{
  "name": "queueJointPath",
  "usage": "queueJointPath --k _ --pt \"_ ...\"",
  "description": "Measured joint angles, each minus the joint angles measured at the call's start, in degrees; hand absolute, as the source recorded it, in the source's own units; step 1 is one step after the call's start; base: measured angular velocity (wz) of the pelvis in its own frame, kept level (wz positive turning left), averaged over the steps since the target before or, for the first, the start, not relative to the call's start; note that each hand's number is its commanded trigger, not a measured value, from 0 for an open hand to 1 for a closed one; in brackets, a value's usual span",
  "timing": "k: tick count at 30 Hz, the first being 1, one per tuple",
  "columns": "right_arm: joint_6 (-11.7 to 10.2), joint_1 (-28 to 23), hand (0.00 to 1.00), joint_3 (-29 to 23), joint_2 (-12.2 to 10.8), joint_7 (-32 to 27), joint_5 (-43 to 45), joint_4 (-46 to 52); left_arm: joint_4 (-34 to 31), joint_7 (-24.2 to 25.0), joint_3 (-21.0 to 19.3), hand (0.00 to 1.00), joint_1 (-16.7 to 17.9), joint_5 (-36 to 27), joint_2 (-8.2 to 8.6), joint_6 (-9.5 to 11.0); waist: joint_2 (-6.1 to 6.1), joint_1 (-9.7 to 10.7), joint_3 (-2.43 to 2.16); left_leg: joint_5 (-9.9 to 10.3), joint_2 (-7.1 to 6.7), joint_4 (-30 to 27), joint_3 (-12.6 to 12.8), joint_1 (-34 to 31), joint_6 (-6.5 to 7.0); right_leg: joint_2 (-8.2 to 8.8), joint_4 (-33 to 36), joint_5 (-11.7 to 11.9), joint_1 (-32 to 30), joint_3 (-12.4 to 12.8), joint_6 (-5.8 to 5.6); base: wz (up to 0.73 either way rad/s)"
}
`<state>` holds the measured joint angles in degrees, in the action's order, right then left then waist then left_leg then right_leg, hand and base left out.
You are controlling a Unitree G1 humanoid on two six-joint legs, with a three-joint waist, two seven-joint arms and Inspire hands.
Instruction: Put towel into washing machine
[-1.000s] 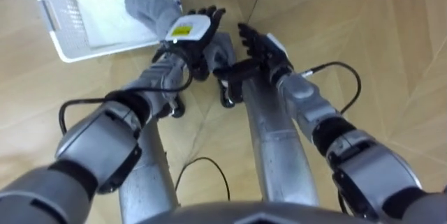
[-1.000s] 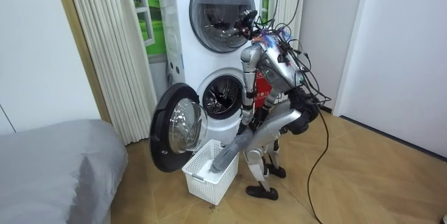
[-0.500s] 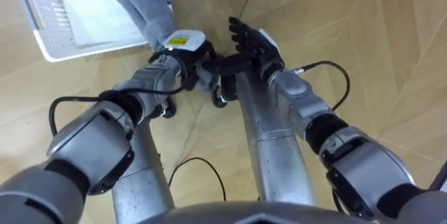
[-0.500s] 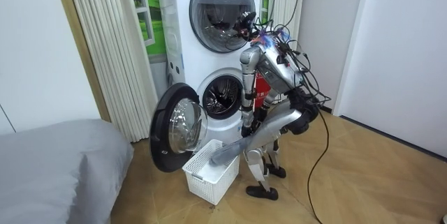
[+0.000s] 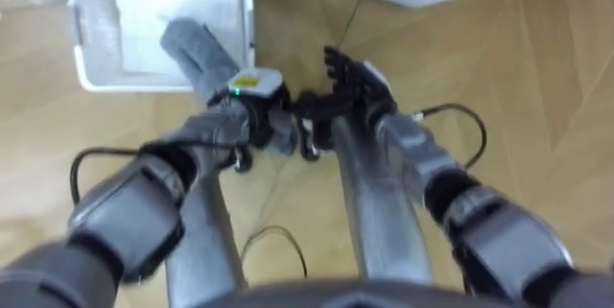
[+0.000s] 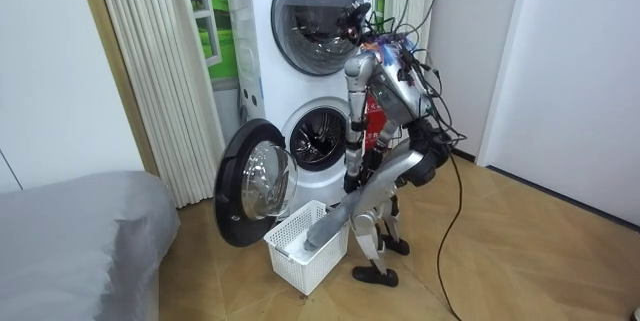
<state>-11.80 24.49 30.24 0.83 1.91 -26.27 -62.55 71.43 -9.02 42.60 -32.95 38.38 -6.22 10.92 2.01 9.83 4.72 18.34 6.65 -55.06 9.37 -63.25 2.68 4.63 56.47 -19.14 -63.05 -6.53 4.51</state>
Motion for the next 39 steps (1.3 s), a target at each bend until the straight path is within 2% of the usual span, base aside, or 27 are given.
queueJointPath --k 1,5,8,10,15,16,19,22,26,28,30,31,34,36,37,39 --pt "0.0 -0.34 0.0 -0.08 0.07 -0.01 -0.56 0.01 0.03 -0.56 -0.28 1.0 0.17 0.06 0.54 0.01 -0.07 -0.64 -0.03 -0.1 -0.39 1.01 0.01 1.69 -0.15 0.03 -0.91 0.08 1.62 0.04 -0.13 0.0" --pt "-0.02 -1.44 0.0 -0.28 0.76 0.03 -0.78 0.42 0.14 -2.5 -2.7 1.0 1.26 -0.02 1.44 0.06 -0.71 -1.89 -0.2 -0.45 -0.51 3.96 0.12 6.39 -0.21 0.09 -3.81 0.34 6.43 -0.09 -0.52 0.02" --pt "-0.07 -2.7 0.0 -0.25 1.58 -0.01 -0.6 0.72 0.32 -5.61 -4.25 1.0 2.81 -0.3 1.5 0.52 -0.93 -2.29 -0.2 -1.0 -1.49 7.08 0.01 10.46 -0.36 0.42 -6.39 0.54 10.39 -0.15 -0.88 0.06" --pt "-0.07 -3.43 0.0 -0.1 1.97 -0.19 -0.73 0.89 0.46 -7.61 -4.7 1.0 3.66 -1.76 1.22 0.63 -1.2 -2.61 -0.19 -1.18 -1.49 8.43 0.03 12.44 -0.34 0.43 -8.0 0.65 12.61 -0.58 -1.02 0.06" --pt "-0.1 -4.86 0.0 -0.34 3.94 -1.56 1.69 1.4 0.48 -14.16 -13.58 1.0 4.33 -4.44 0.68 2.68 -1.99 -4.51 -0.07 -1.18 -1.48 10.3 -0.32 15.75 -0.36 0.23 -10.77 0.75 16.65 -1.41 -1.21 0.02" --pt "-0.1 -5.05 0.0 -0.43 4.09 -1.85 2.02 1.41 0.48 -15.03 -14.13 1.0 4.4 -5.23 0.57 2.94 -1.99 -4.79 -0.07 -1.19 -1.5 10.57 -0.29 16.25 -0.37 0.23 -11.03 0.76 17.14 -1.41 -1.24 0.0" --pt "-0.4 -5.38 0.0 -1.42 4.74 -3.0 4.24 1.45 0.28 -18.59 -17.1 1.0 4.55 -10.16 0.06 5.09 -2.5 -5.54 -0.05 -1.19 -1.52 11.42 -0.22 18.28 -0.37 0.28 -12.08 0.72 19.43 -1.83 -1.35 0.03" --pt "-0.61 -5.57 0.0 -2.2 5.25 -3.04 5.82 2.6 -1.63 -19.92 -19.39 1.0 4.6 -14.3 -0.2 5.51 -2.73 -5.67 -0.07 -1.19 -1.55 11.55 -0.42 18.68 -0.37 0.31 -12.34 0.71 19.98 -2.09 -1.38 0.05" --pt "-0.93 -6.2 0.0 -3.09 5.67 -3.04 7.35 2.96 -9.3 -20.87 -22.13 1.0 6.77 -23.59 -0.5 6.53 -2.81 -6.01 -0.12 -1.27 -1.74 12.02 -0.61 19.5 -0.43 0.4 -12.83 0.76 20.95 -2.23 -1.48 0.01" --pt "-0.89 -6.62 0.0 -3.11 5.84 -2.94 8.86 2.77 -12.43 -19.71 -21.9 1.0 7.59 -30.69 -0.48 6.99 -2.86 -6.35 -0.16 -1.53 -2.14 12.74 -0.69 20.04 -0.43 0.52 -13.36 0.86 21.49 -2.25 -1.64 0.03" --pt "-0.76 -7.45 0.0 -3.61 5.92 -2.34 10.04 2.86 -17.22 -15.45 -21.62 1.0 9.3 -41.44 -0.66 7.04 -2.9 -6.41 -0.31 -2.13 -2.46 14.21 -0.78 20.9 -0.38 0.6 -14.65 1.19 22.35 -2.26 -1.96 0.08" --pt "-0.75 -7.7 0.0 -3.59 6.03 -2.28 10.55 3.02 -18.29 -13.9 -21.36 1.0 9.73 -44.38 -0.79 7.06 -2.88 -6.48 -0.43 -2.29 -2.6 14.45 -0.71 20.99 -0.32 0.76 -14.85 1.23 22.39 -2.29 -1.98 0.07" --pt "-0.56 -8.03 0.0 -3.69 6.18 -1.62 13.31 3.99 -22.11 -3.23 -18.07 1.0 12.12 -63.42 -1.45 7.0 -2.93 -6.52 -0.68 -2.52 -3.27 14.51 -1.33 20.93 -0.3 1.19 -15.1 1.28 22.53 -2.53 -2.1 0.06" --pt "-0.52 -8.63 0.0 -4.01 6.02 -1.47 13.14 5.18 -22.26 2.73 -16.05 1.0 12.51 -72.88 -1.13 6.5 -2.84 -6.47 -0.87 -2.56 -3.32 14.58 -1.85 20.89 -0.29 1.21 -15.64 1.28 23.02 -3.19 -2.13 0.15" --pt "-0.39 -8.74 0.0 -4.05 5.81 -1.02 13.32 5.19 -22.31 6.4 -14.83 1.0 12.87 -77.41 -0.98 5.63 -2.76 -6.42 -1.38 -2.57 -3.36 14.59 -2.12 20.92 -0.28 1.27 -15.83 1.31 23.3 -3.61 -2.18 0.13" --pt "0.4 -8.87 0.0 -4.46 5.48 -0.07 13.42 5.01 -22.75 12.03 -13.03 1.0 13.77 -81.6 -0.82 4.32 -2.73 -6.21 -1.92 -2.57 -3.37 14.71 -2.32 21.67 -0.28 1.28 -16.23 1.4 24.35 -3.97 -2.32 0.08"
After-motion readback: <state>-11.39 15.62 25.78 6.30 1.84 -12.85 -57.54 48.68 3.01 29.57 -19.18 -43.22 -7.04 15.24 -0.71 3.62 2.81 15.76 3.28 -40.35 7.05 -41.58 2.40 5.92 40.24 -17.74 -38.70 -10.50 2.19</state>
